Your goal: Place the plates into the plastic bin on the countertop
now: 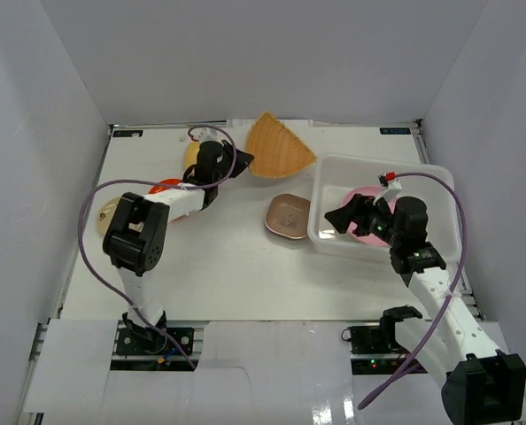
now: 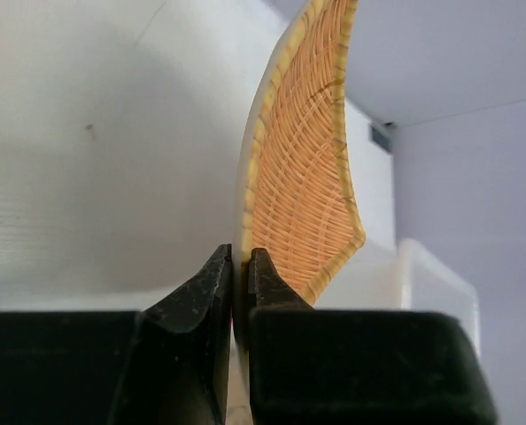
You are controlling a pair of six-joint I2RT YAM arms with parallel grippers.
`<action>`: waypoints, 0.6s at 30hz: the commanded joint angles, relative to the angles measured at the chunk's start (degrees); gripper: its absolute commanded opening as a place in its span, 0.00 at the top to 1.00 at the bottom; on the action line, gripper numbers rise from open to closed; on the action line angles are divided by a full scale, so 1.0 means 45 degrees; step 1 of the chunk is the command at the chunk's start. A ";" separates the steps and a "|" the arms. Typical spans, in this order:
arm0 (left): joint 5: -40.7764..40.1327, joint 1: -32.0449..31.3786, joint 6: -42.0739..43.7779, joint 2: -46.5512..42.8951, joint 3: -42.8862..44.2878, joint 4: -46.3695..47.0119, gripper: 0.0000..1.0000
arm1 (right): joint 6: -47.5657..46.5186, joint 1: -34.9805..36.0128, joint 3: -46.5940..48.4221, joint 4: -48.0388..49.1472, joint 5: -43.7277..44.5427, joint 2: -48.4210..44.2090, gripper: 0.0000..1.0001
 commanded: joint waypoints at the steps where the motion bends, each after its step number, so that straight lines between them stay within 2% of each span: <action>1: 0.0084 0.0045 0.0732 -0.3078 -0.0281 0.2016 1.00 | -0.0202 0.0841 0.1178 0.0323 -0.0158 0.0315 0.13; 6: 0.0026 0.0064 0.1476 -0.5461 -0.1492 0.1862 1.00 | -0.0476 0.2131 0.2271 -0.0108 0.0858 0.1250 0.01; 10: -0.0091 0.0064 0.1925 -0.7550 -0.3052 0.1528 1.00 | -0.0359 0.2581 0.3521 -0.0128 0.0995 0.2189 0.10; 15: 0.0590 0.0045 0.1557 -1.0788 -0.5514 0.0651 1.00 | -0.0690 0.2563 0.5356 -0.0302 0.1094 0.3419 0.10; 18: 0.1391 0.0045 0.1185 -1.2488 -0.6395 -0.0437 1.00 | -0.1295 0.2582 0.6487 -0.1314 -0.0134 0.4220 0.10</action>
